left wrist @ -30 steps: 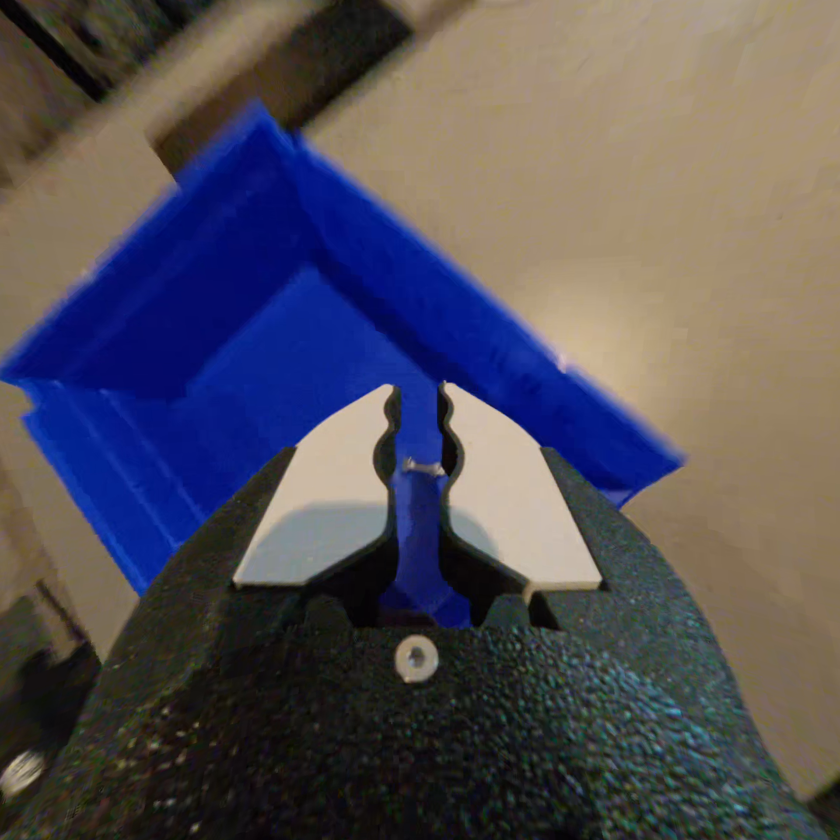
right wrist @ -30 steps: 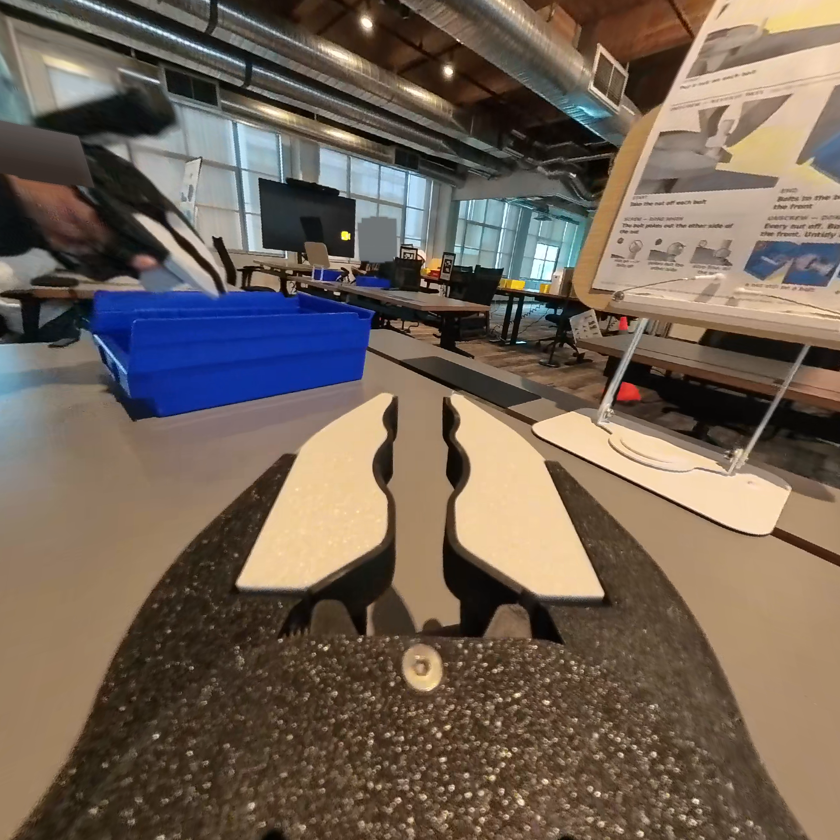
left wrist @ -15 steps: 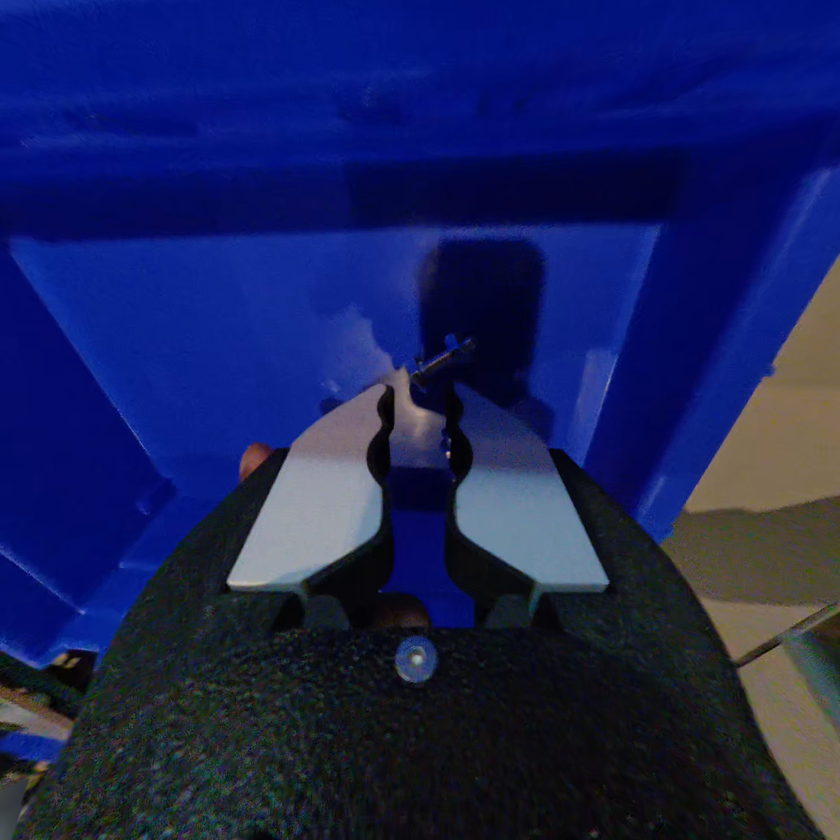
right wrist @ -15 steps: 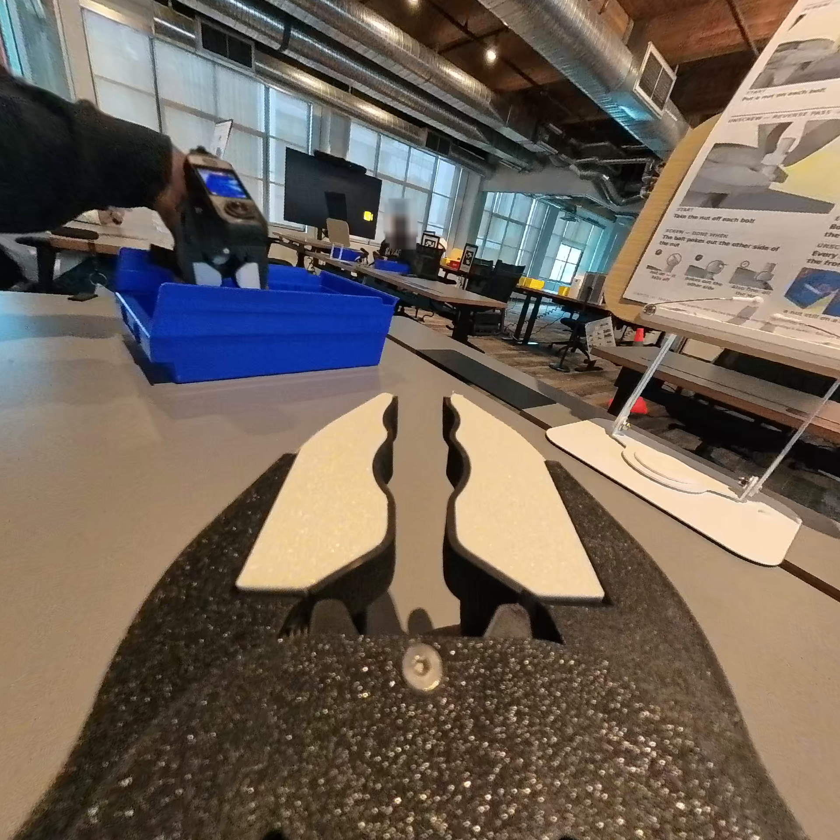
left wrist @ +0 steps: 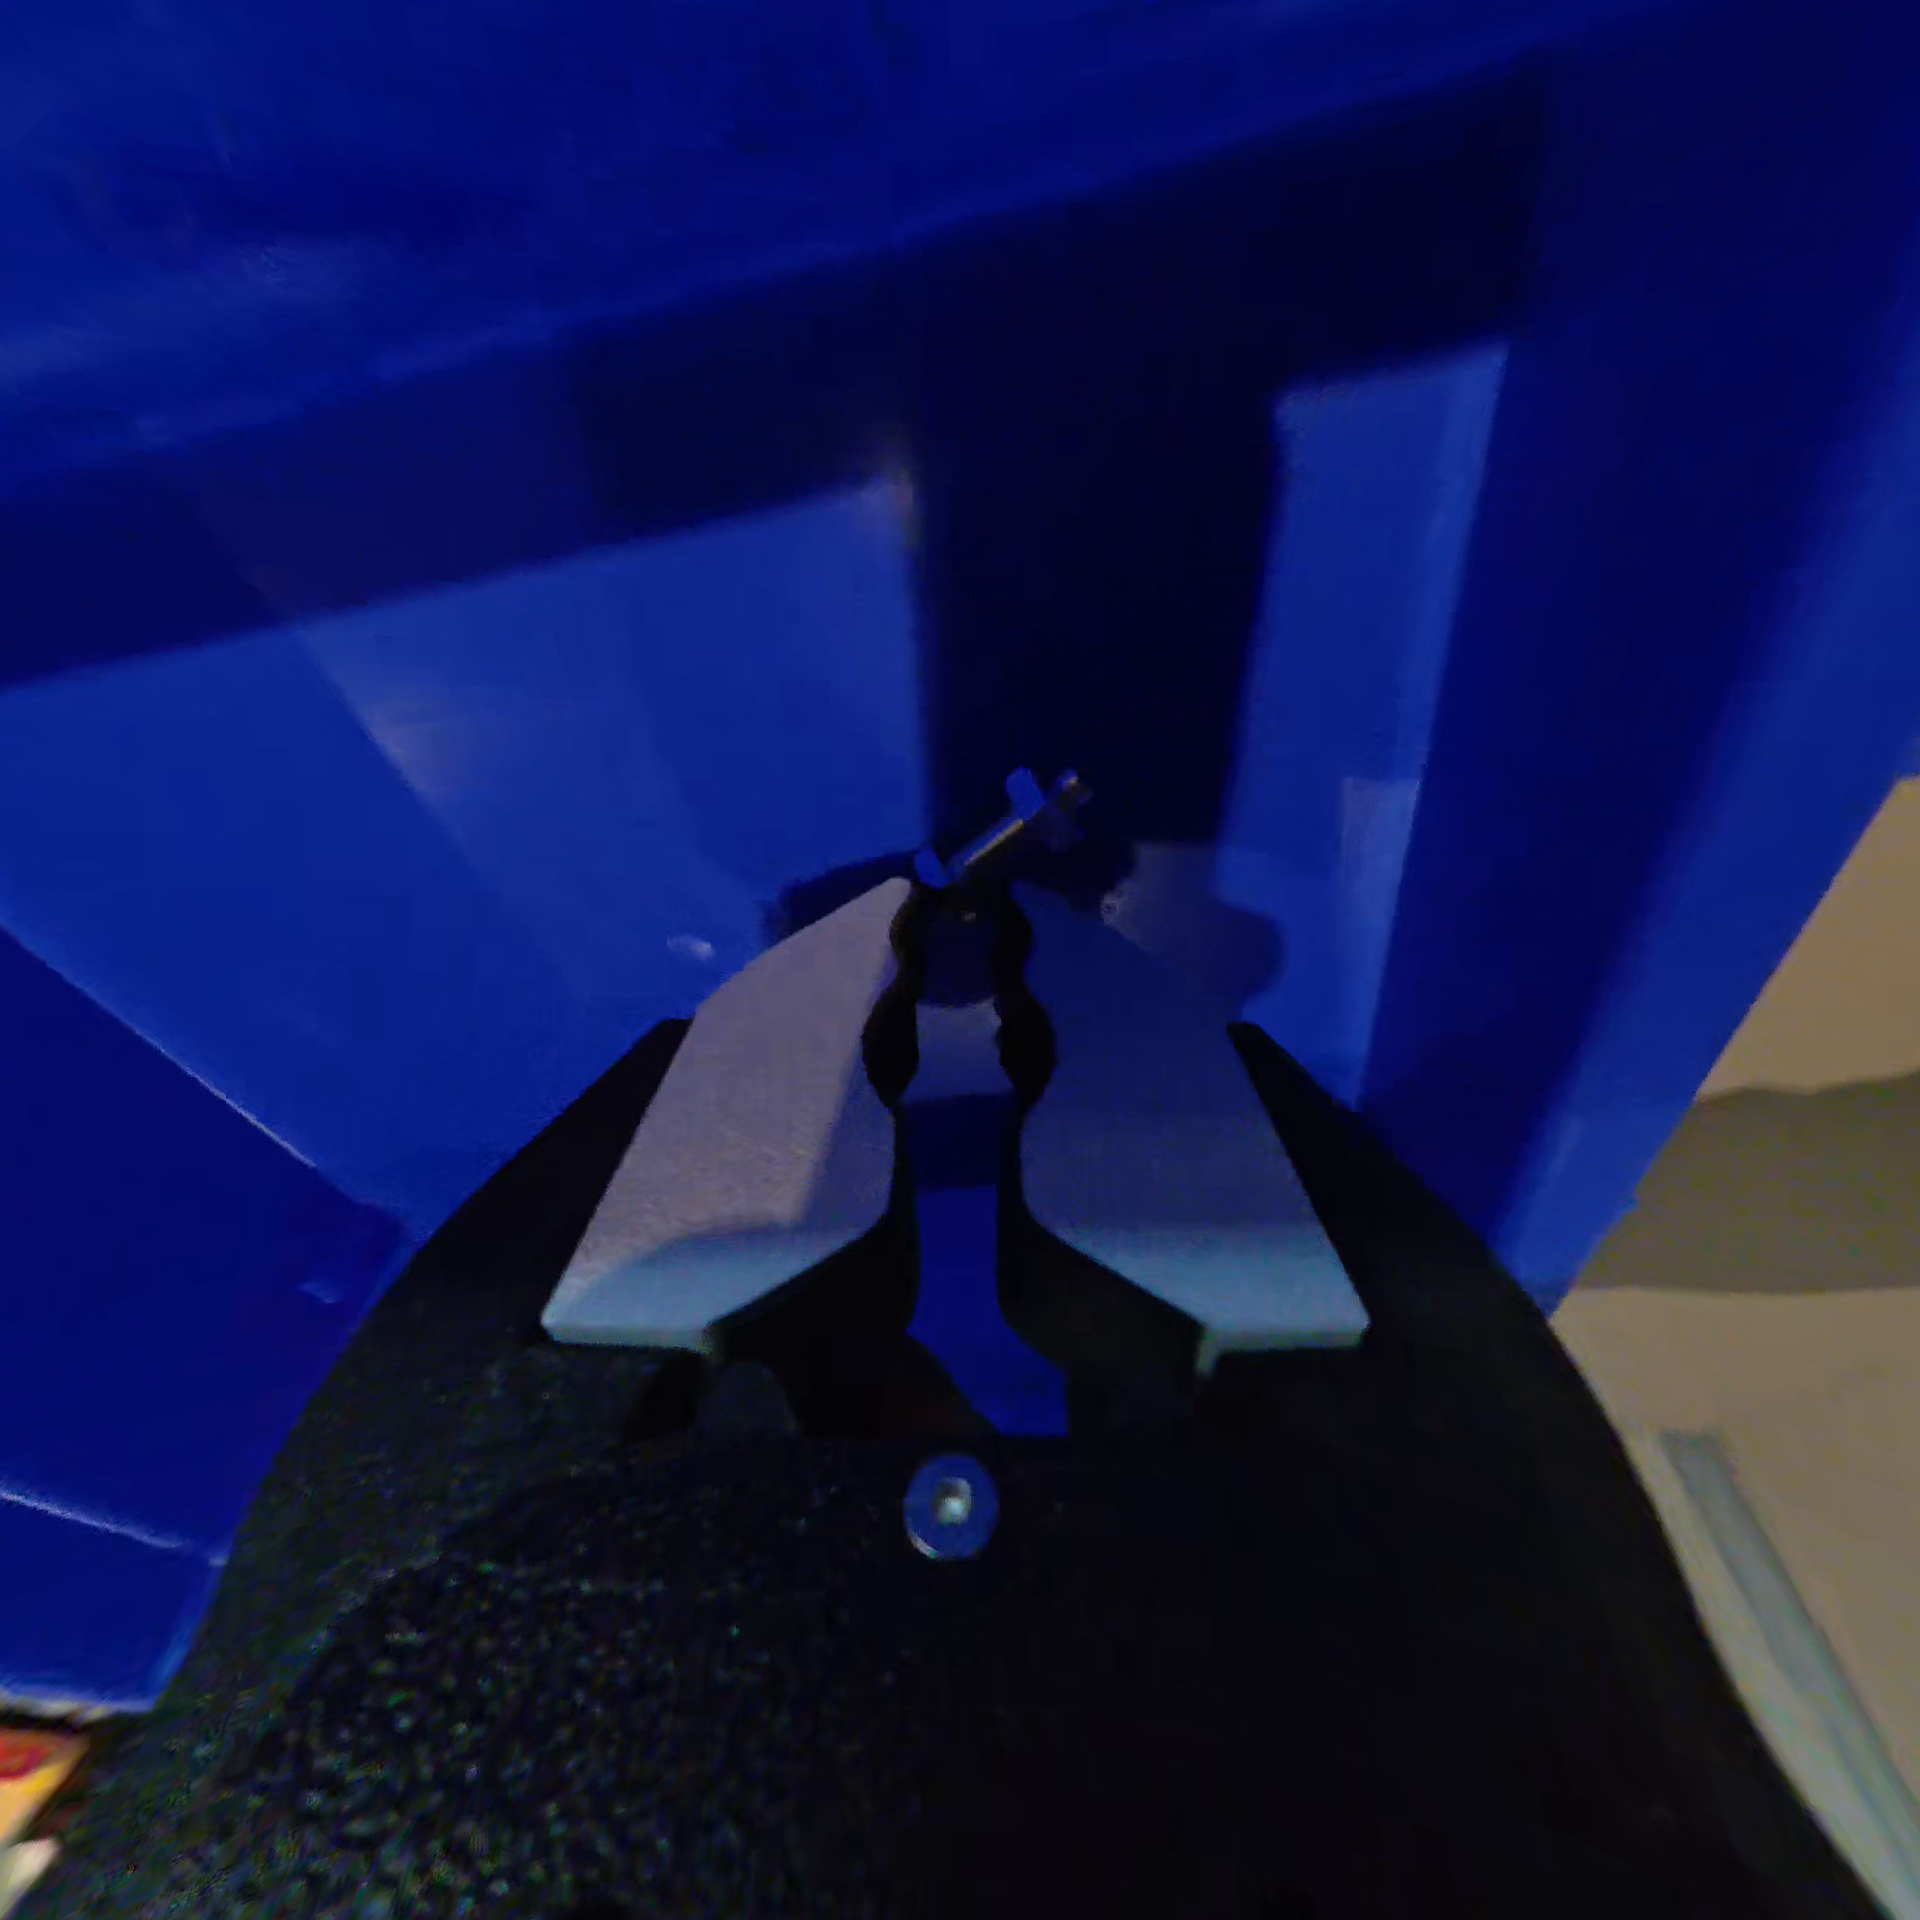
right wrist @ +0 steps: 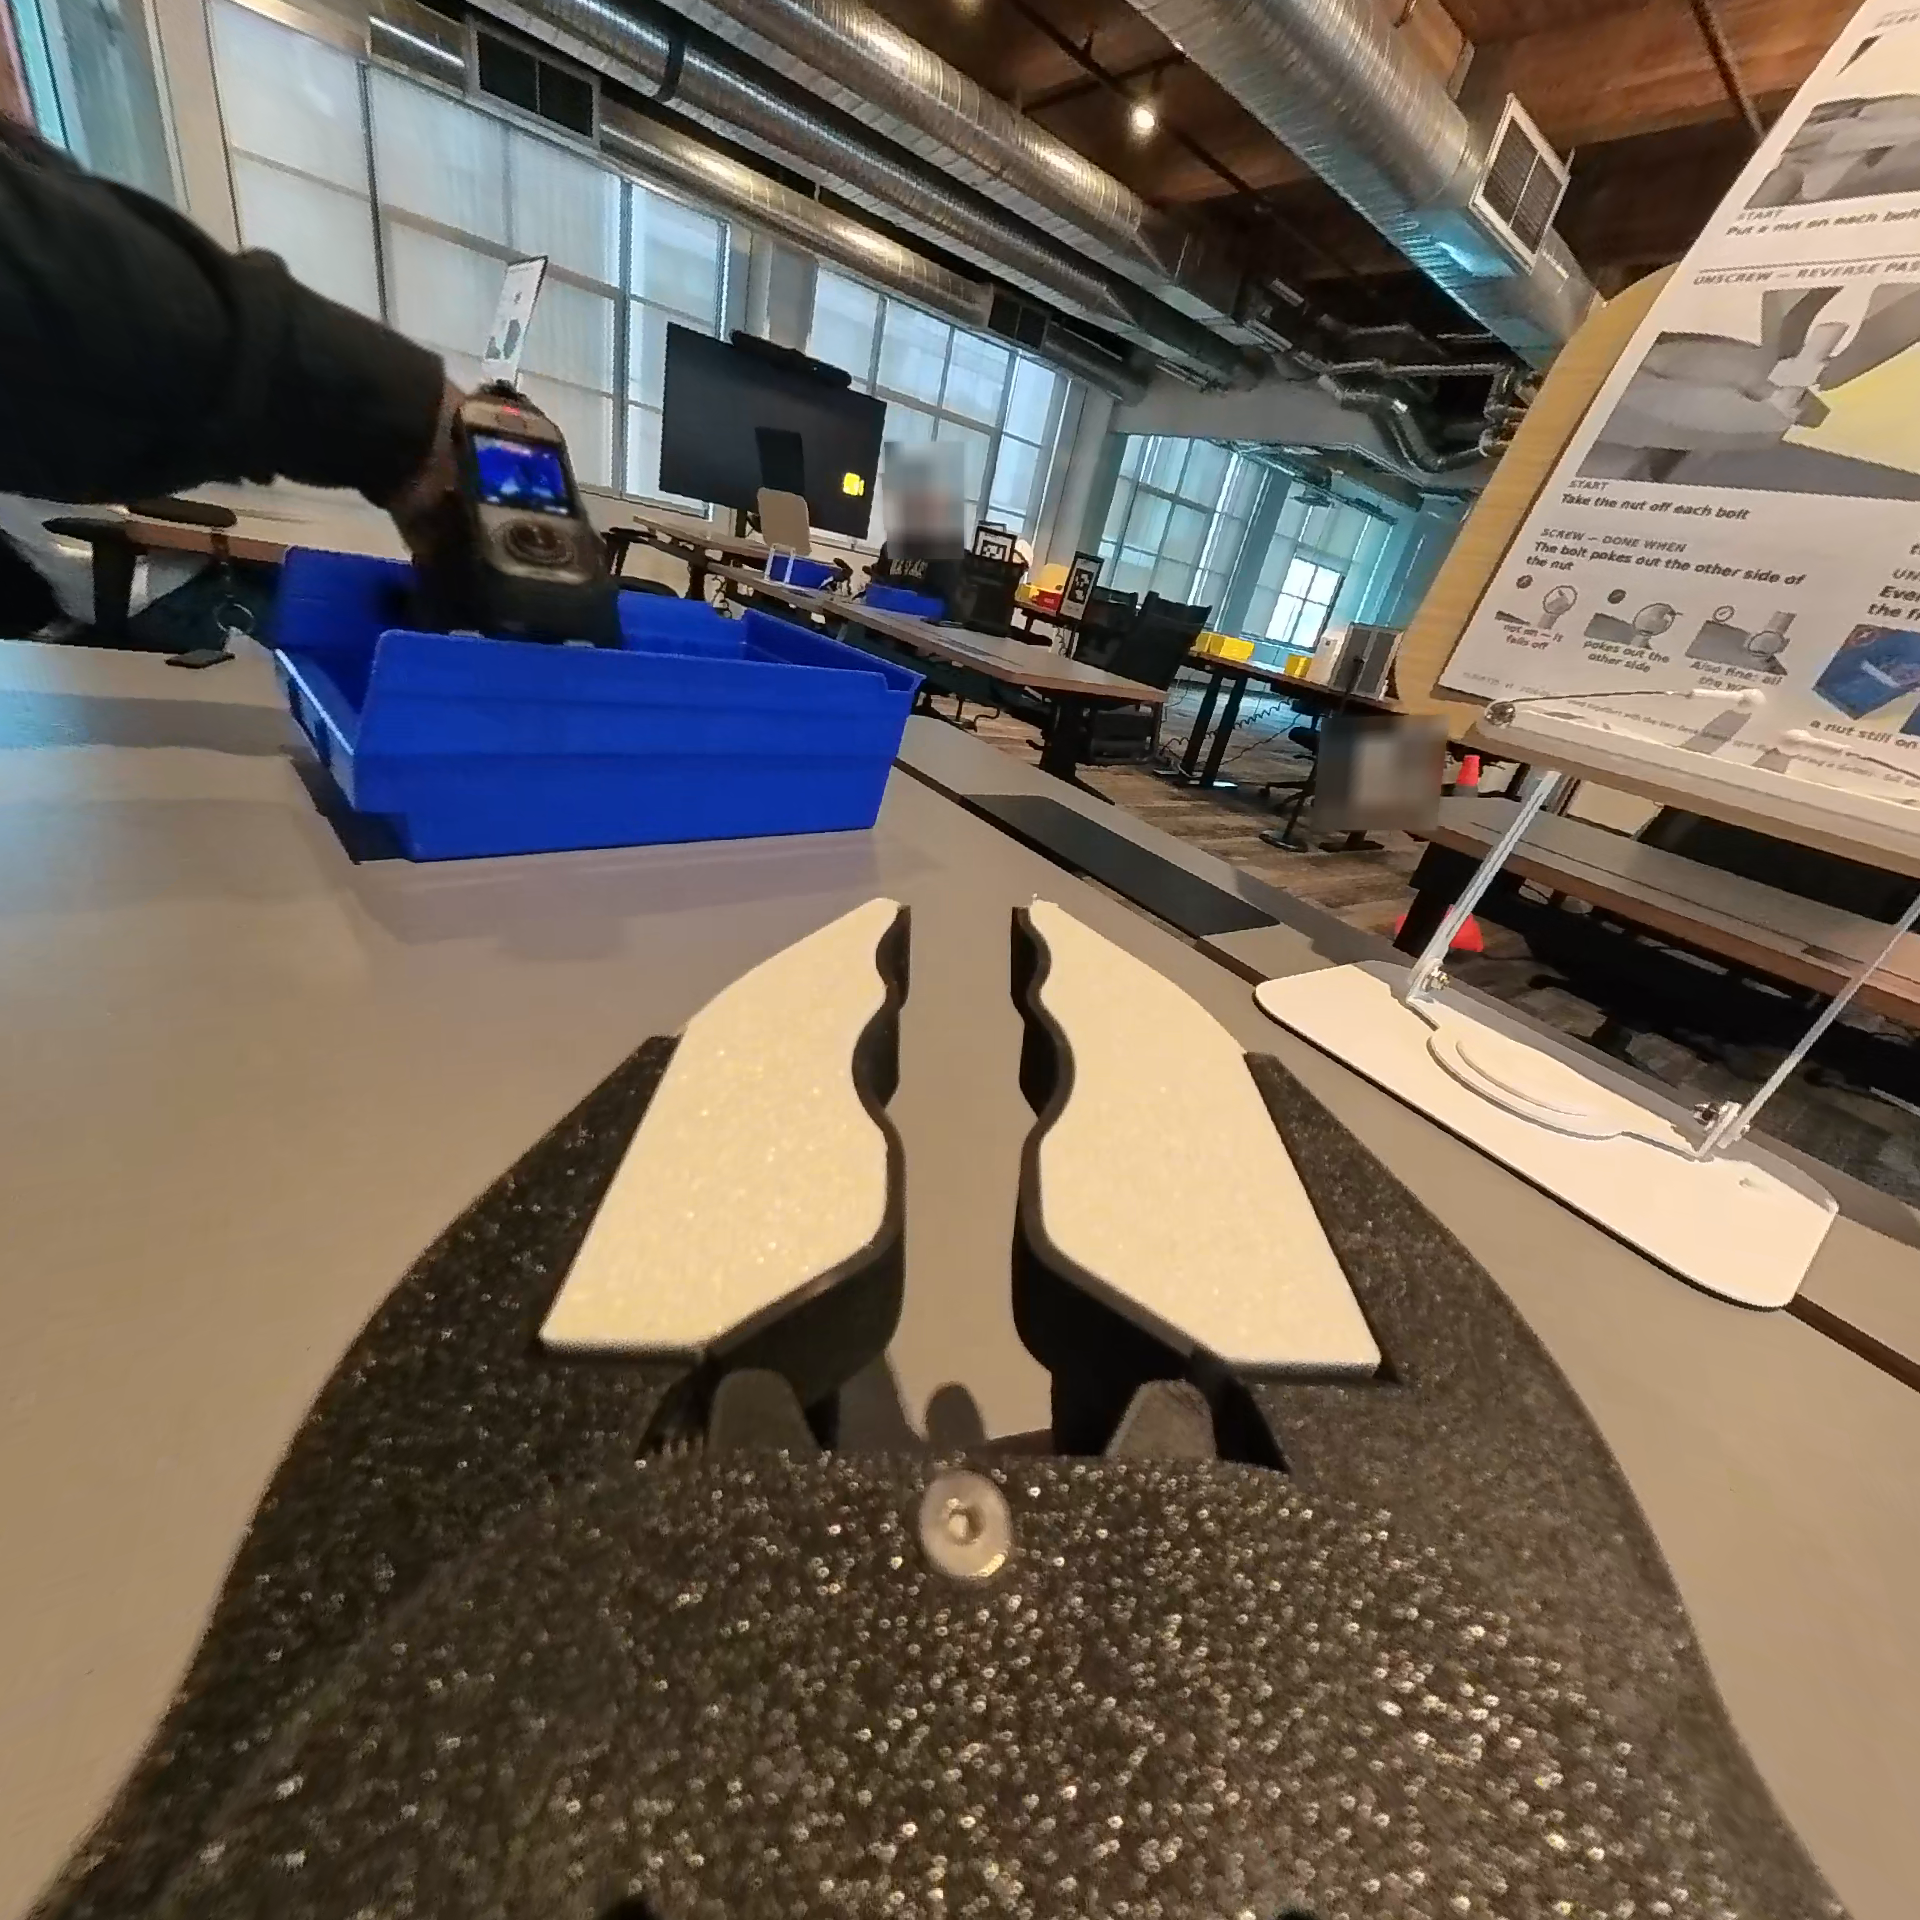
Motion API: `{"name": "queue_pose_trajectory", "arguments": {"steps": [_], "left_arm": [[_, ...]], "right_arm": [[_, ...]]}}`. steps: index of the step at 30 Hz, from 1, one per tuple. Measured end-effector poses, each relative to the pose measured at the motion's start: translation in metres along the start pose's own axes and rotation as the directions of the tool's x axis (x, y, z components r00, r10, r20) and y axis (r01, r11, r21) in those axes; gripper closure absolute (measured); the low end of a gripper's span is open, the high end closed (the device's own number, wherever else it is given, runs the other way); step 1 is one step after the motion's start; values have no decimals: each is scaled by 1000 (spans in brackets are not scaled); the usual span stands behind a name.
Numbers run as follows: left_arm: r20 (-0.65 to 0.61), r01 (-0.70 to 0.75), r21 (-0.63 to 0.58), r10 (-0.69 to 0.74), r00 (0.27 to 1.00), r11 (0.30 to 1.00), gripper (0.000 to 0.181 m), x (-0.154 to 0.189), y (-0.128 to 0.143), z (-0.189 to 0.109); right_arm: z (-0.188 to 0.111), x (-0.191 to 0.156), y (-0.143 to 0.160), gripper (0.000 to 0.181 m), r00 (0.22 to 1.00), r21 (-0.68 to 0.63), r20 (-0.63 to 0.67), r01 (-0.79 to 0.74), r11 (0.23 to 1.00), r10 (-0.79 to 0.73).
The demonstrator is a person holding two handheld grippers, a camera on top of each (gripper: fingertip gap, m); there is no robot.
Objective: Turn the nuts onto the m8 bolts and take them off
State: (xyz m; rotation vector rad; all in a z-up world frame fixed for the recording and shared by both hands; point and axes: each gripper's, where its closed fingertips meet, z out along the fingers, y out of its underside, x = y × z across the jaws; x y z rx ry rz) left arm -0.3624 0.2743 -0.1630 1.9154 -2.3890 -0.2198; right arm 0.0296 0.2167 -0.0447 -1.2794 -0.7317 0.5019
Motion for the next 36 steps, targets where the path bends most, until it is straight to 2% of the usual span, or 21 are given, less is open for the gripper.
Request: {"name": "queue_pose_trajectory", "arguments": {"steps": [3,8,11,14,17,21,23,25,28,30,31,34,36], "left_arm": [[-27,182,63,-180,983,981,174,2,0,0],[77,338,178,-355,932,924,175,-10,4,-10],[175,397,278,-453,874,874,176,-23,4,-32],[267,408,447,-554,789,796,176,-39,-11,-77],[291,325,674,-643,709,664,177,-52,-63,-141],[236,169,884,-727,645,436,177,-69,-169,-208],[163,126,948,-786,597,292,177,-85,-220,-222],[113,127,969,-834,540,214,177,-105,-265,-210],[149,135,962,-872,466,237,177,-129,-315,-167],[176,117,960,-874,454,254,177,-131,-336,-150],[192,117,954,-861,471,277,176,-129,-345,-144],[258,59,945,-844,470,321,177,-119,-355,-140],[234,103,941,-839,492,323,177,-117,-359,-129]], "right_arm": [[0,-2,0,163,1000,-1,4,13,1000,-13],[0,-4,0,163,999,0,6,32,999,-32],[0,-4,0,163,999,2,2,37,999,-37],[0,-4,0,164,999,5,-5,39,999,-39],[0,-3,0,164,999,1,-9,39,999,-39],[3,2,1,164,1000,-13,-29,-9,1000,9],[8,11,-1,165,996,-14,-44,-84,996,83],[17,25,-7,164,984,-20,-57,-172,985,171],[30,47,-8,157,937,-68,-25,-351,934,350],[33,60,4,151,871,-113,-17,-489,865,490],[31,65,10,149,834,-120,-18,-549,827,552],[19,78,28,152,783,-71,-61,-621,780,618],[17,71,34,151,784,-118,-26,-619,776,621]]}}
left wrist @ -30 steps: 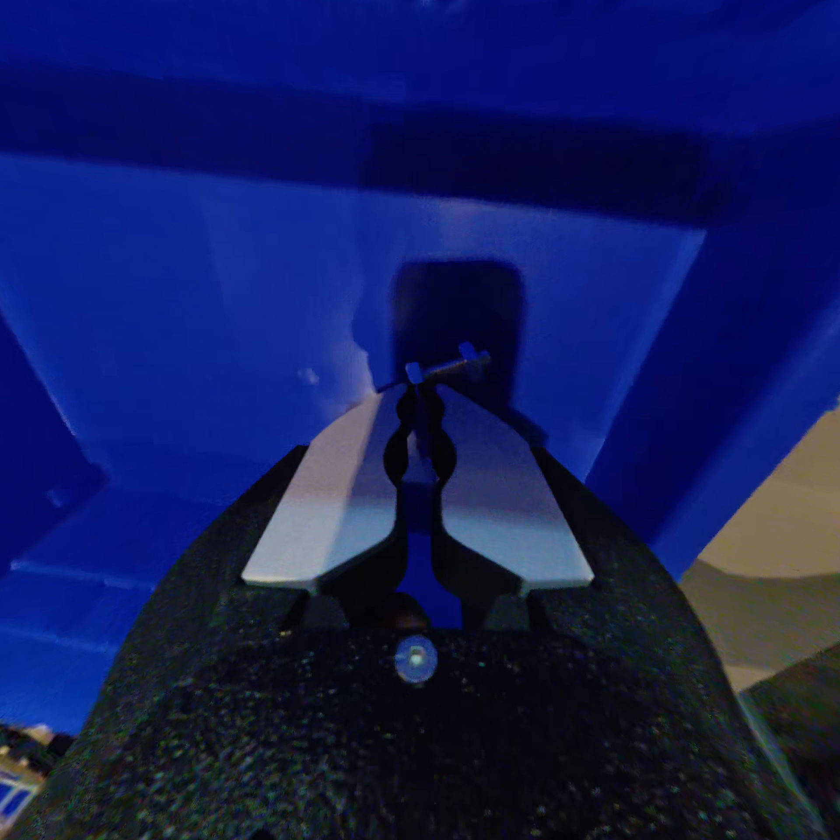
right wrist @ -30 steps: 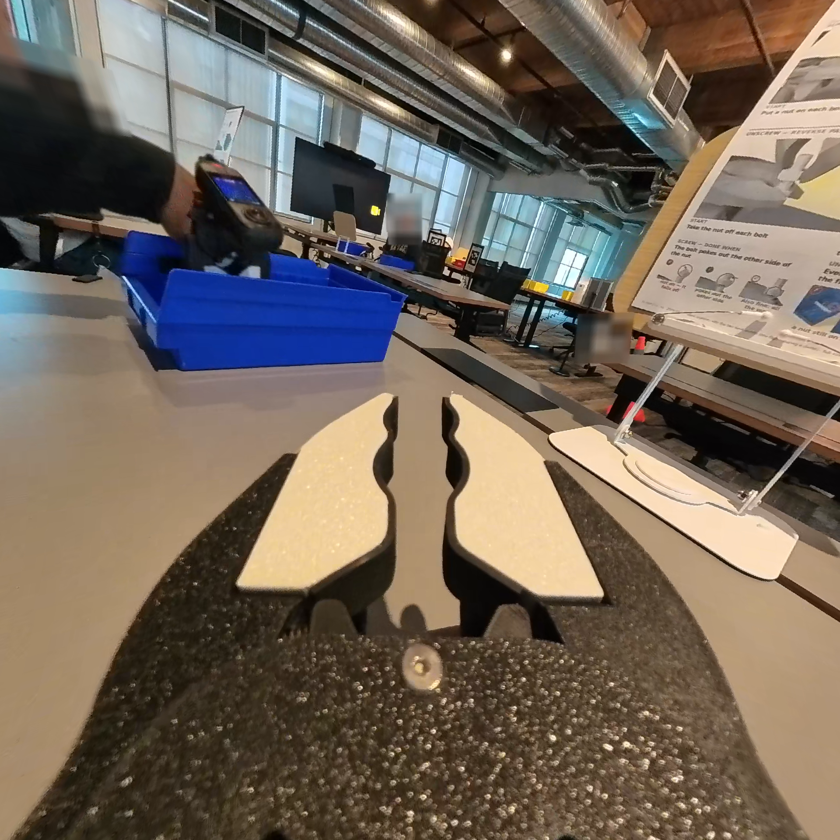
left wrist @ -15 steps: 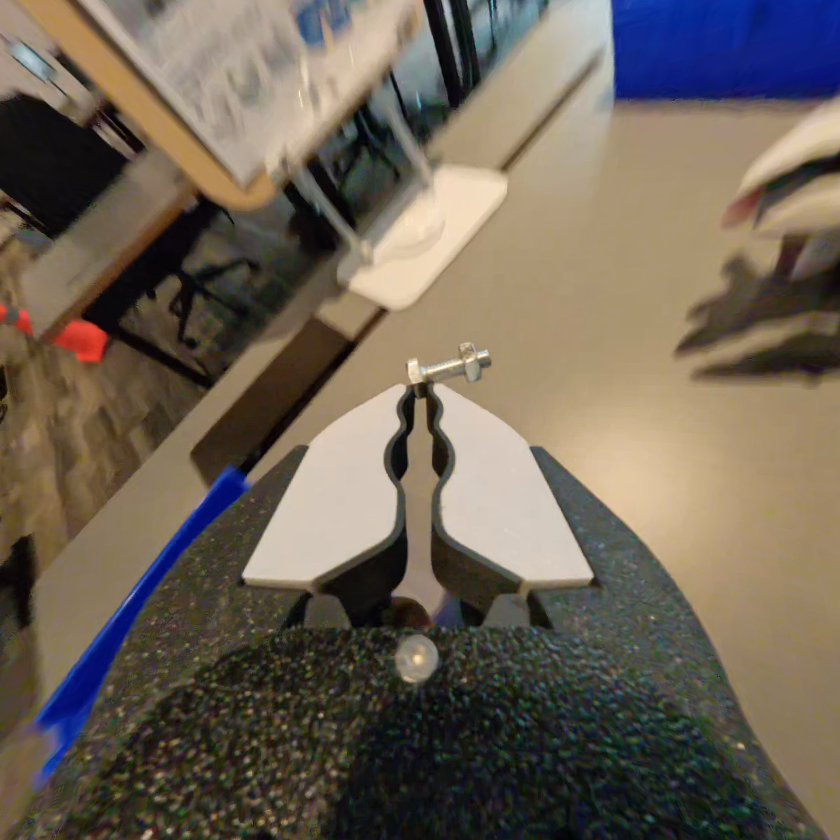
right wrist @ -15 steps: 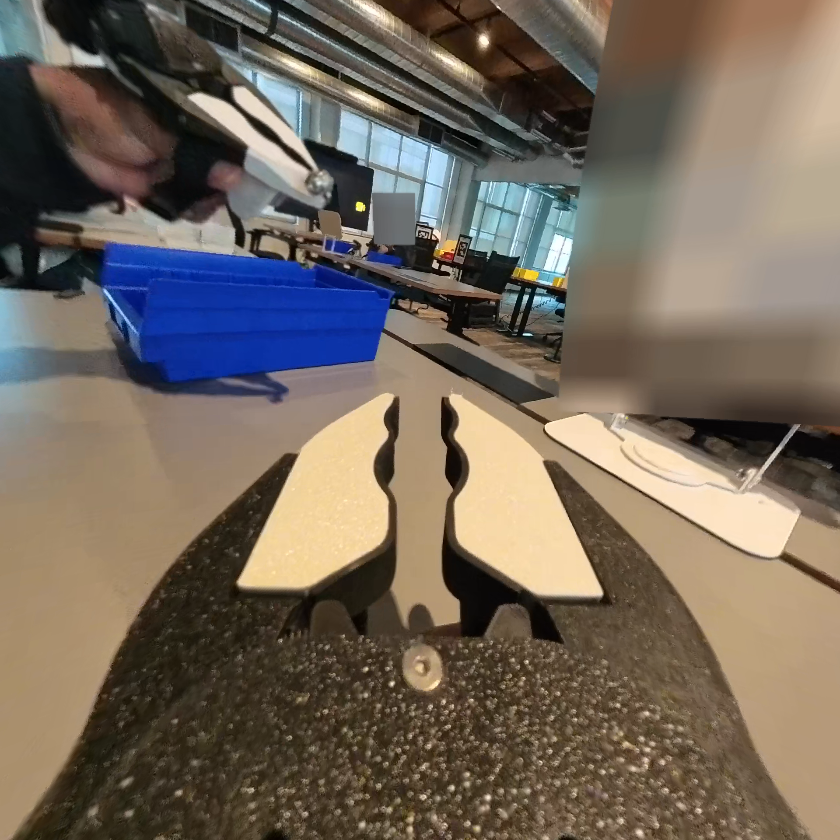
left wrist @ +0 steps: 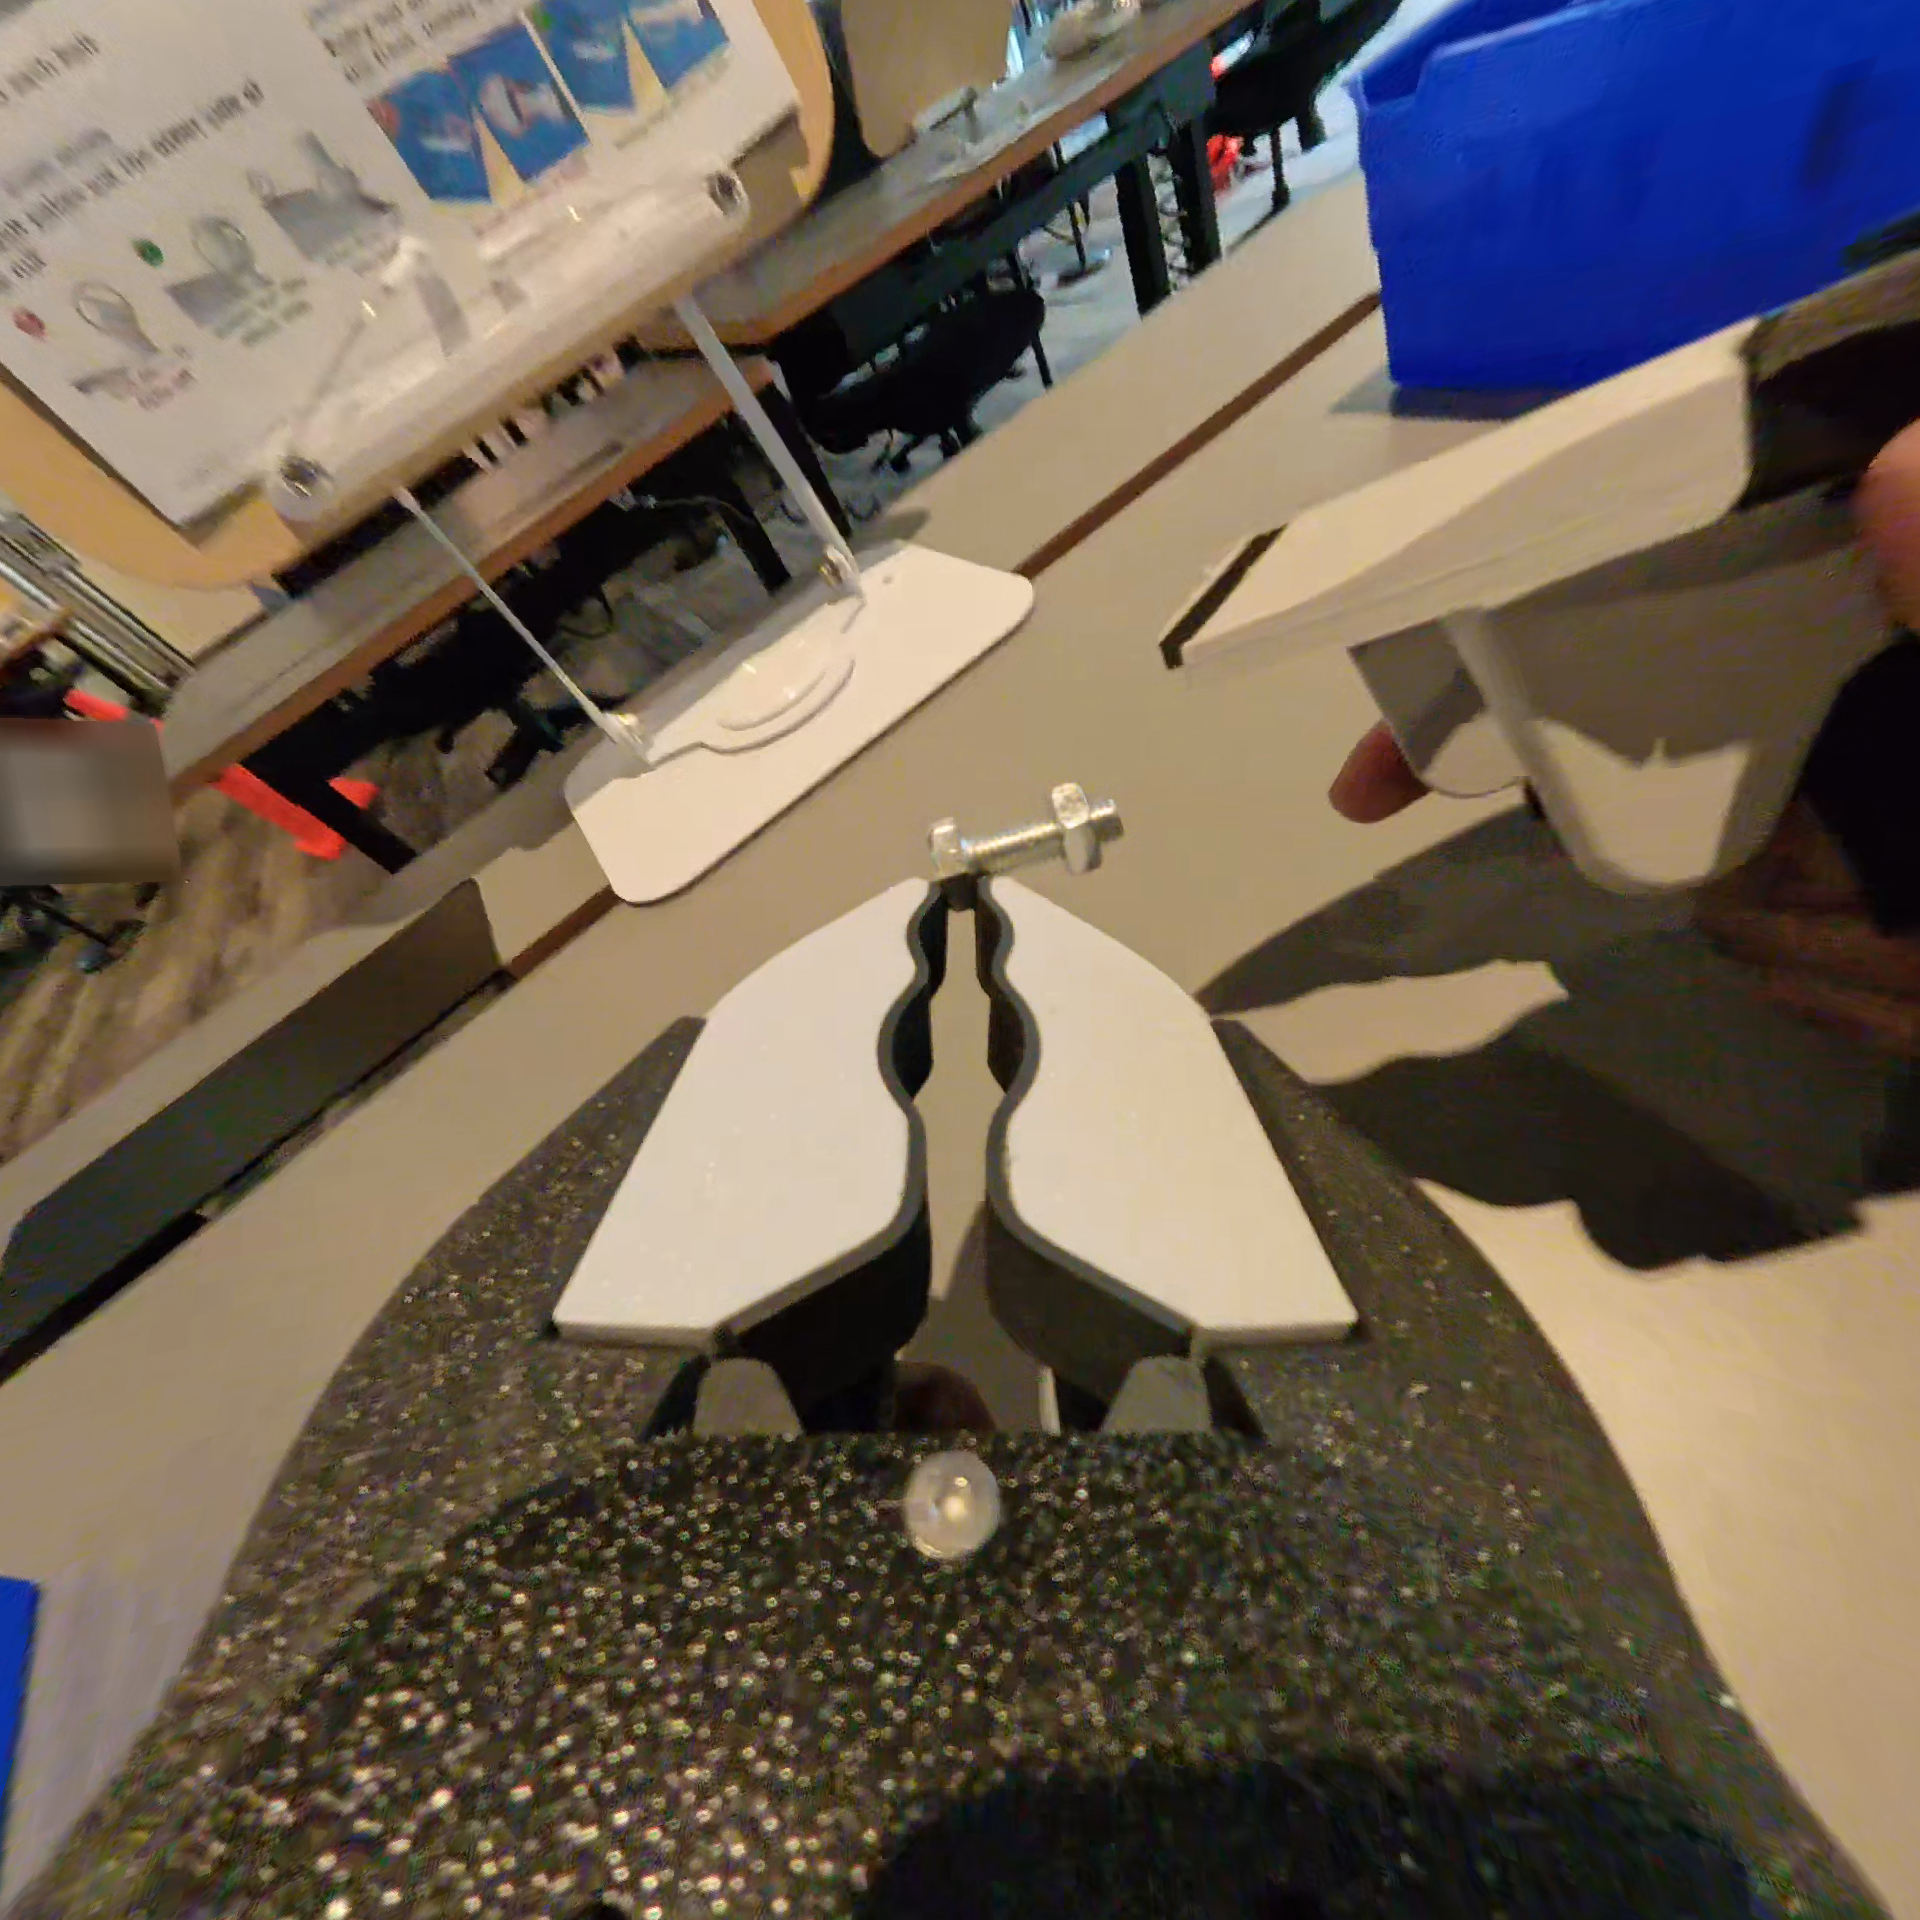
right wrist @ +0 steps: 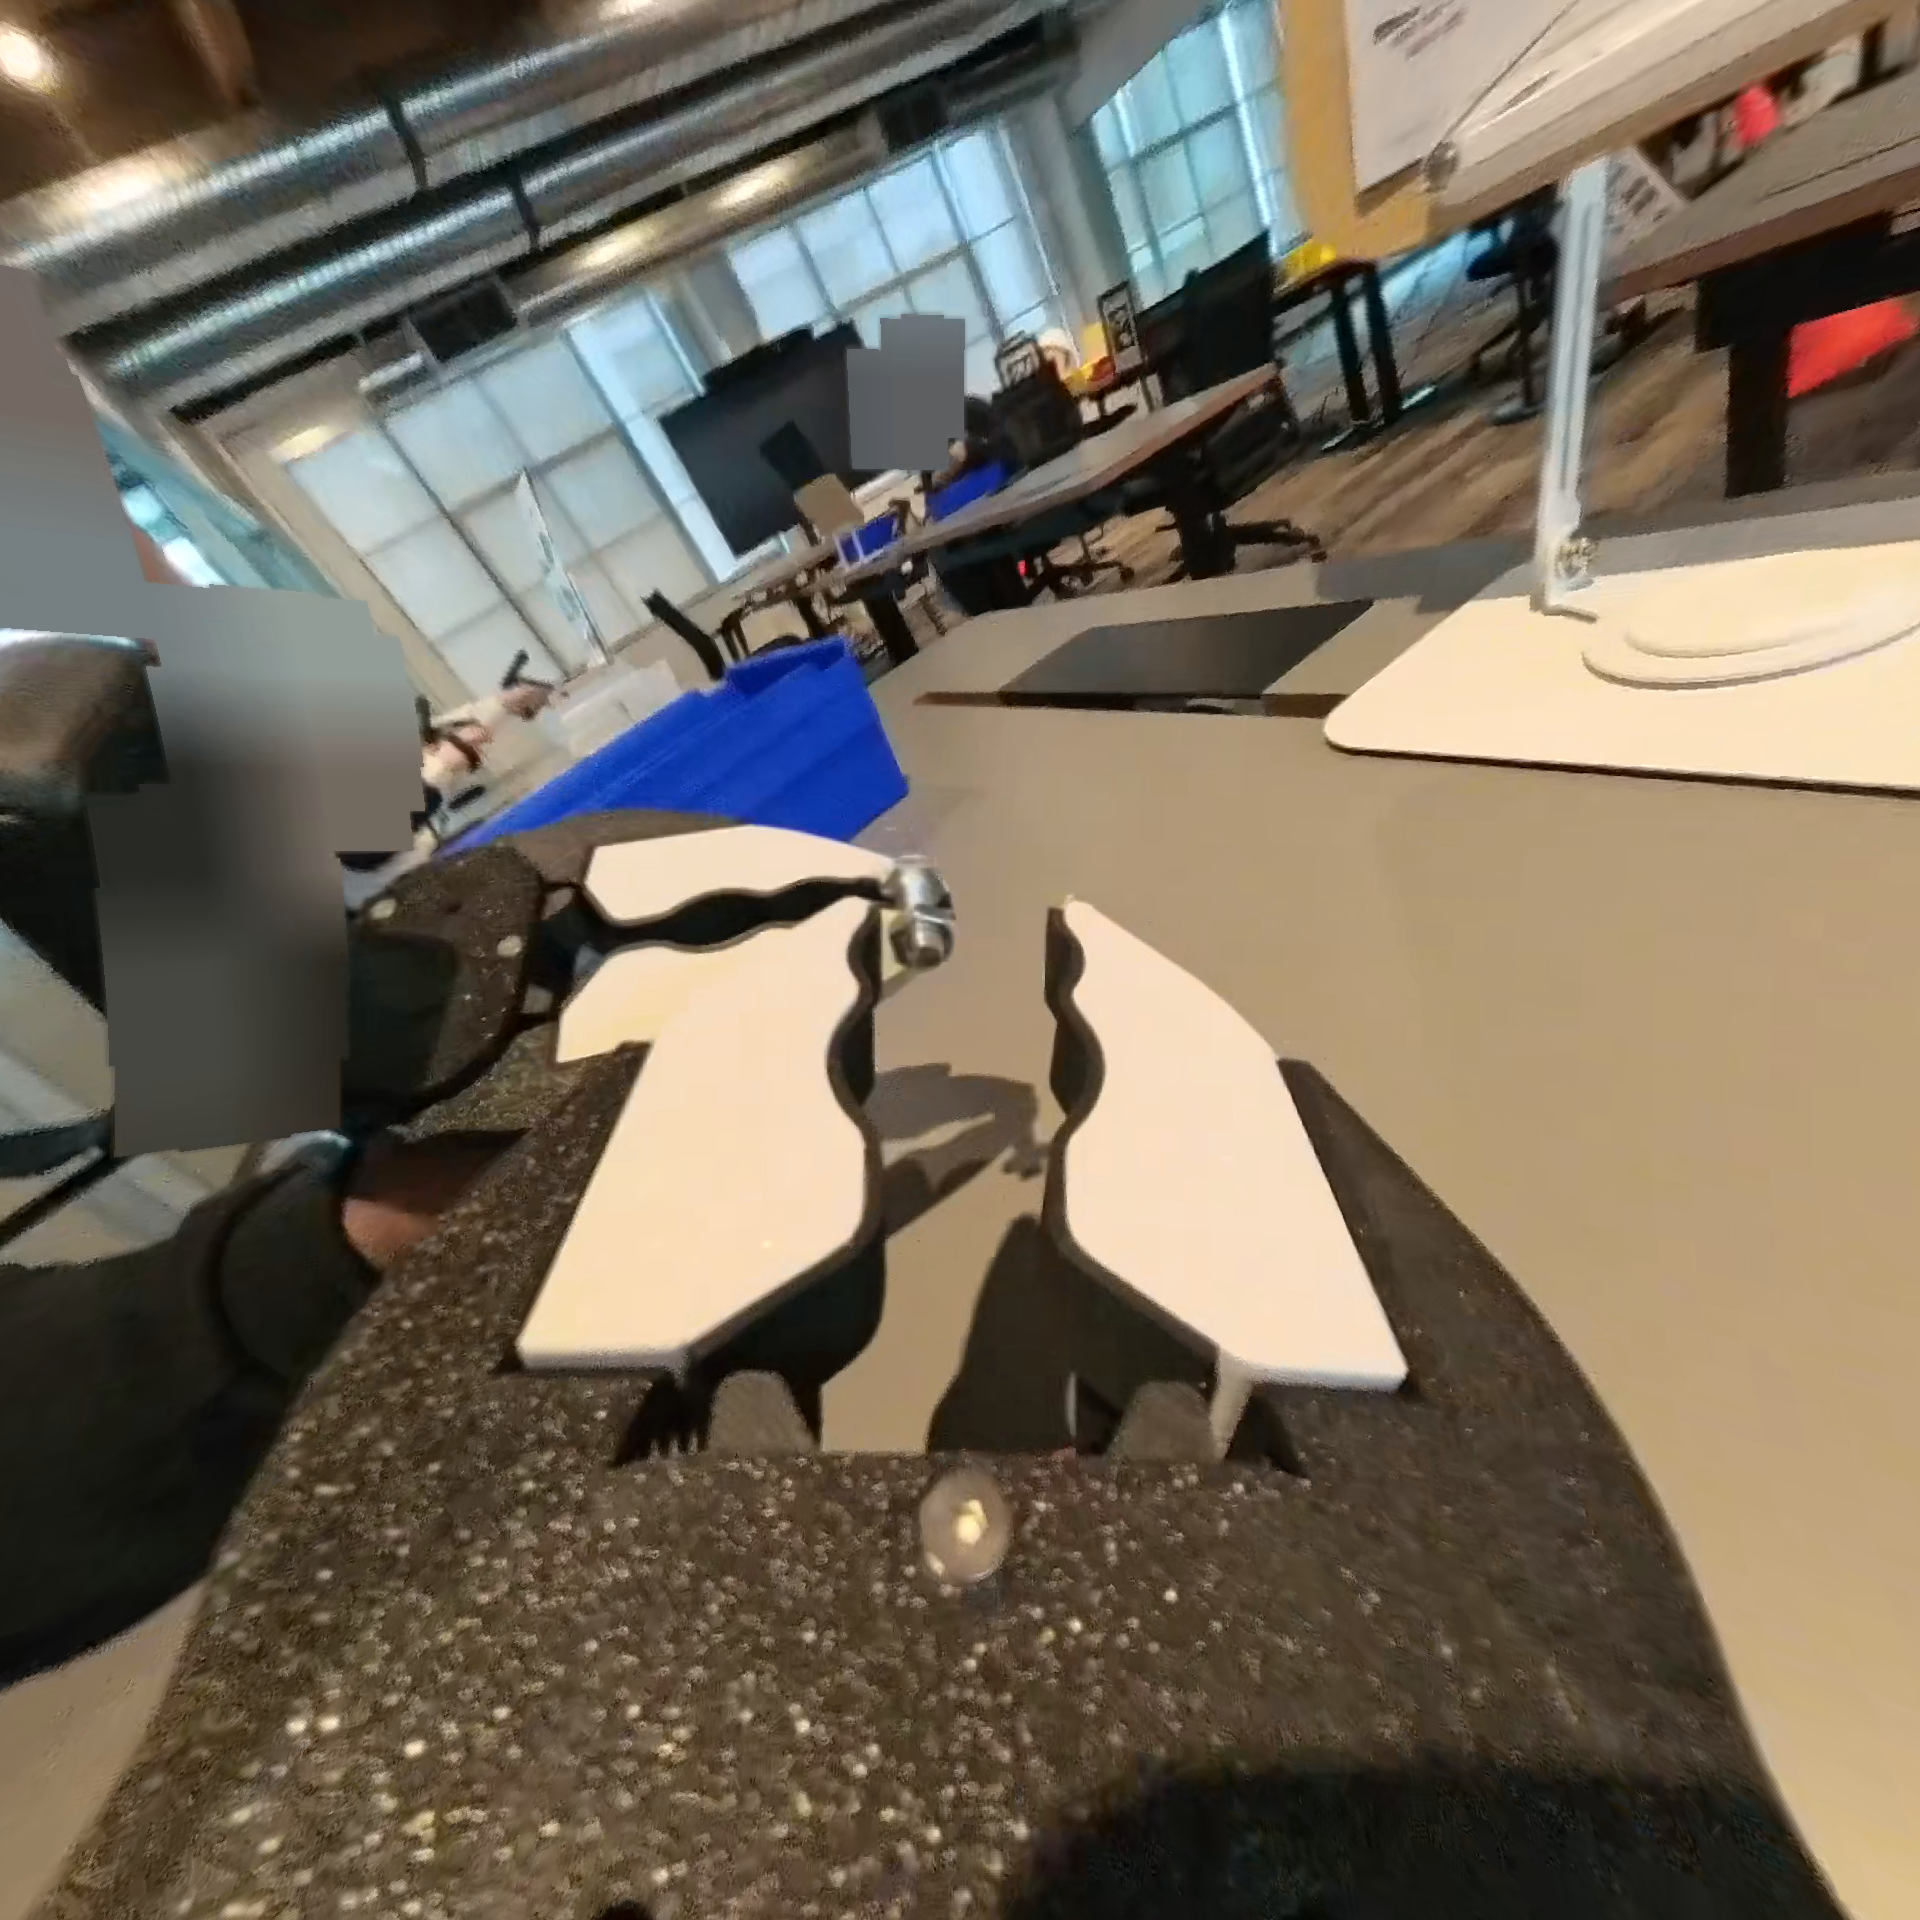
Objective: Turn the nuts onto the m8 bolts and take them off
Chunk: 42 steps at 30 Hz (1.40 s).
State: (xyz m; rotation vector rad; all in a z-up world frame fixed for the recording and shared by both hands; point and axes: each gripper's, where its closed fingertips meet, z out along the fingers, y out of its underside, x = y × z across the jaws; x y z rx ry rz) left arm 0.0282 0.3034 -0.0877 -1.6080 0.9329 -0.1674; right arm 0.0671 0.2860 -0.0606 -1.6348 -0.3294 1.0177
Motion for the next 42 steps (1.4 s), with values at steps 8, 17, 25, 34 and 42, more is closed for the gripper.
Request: {"name": "queue_pose_trajectory", "arguments": {"steps": [8,17,25,34,42], "left_arm": [[-4,91,-141,-93,996,986,176,5,29,9],[-21,104,-147,-109,994,984,177,6,29,9],[-22,81,-51,-82,996,995,176,7,17,1],[-44,112,146,-107,993,983,177,8,-9,-11],[-57,51,145,-43,997,988,177,18,-10,-10]], "right_arm": [[8,0,21,153,985,-134,-57,155,979,-164],[13,3,31,153,991,-203,-49,113,973,-125],[12,-5,31,149,992,-193,6,124,973,-125],[4,-21,23,145,983,-114,98,164,980,-153],[5,-23,23,154,983,-108,100,167,980,-156]]}}
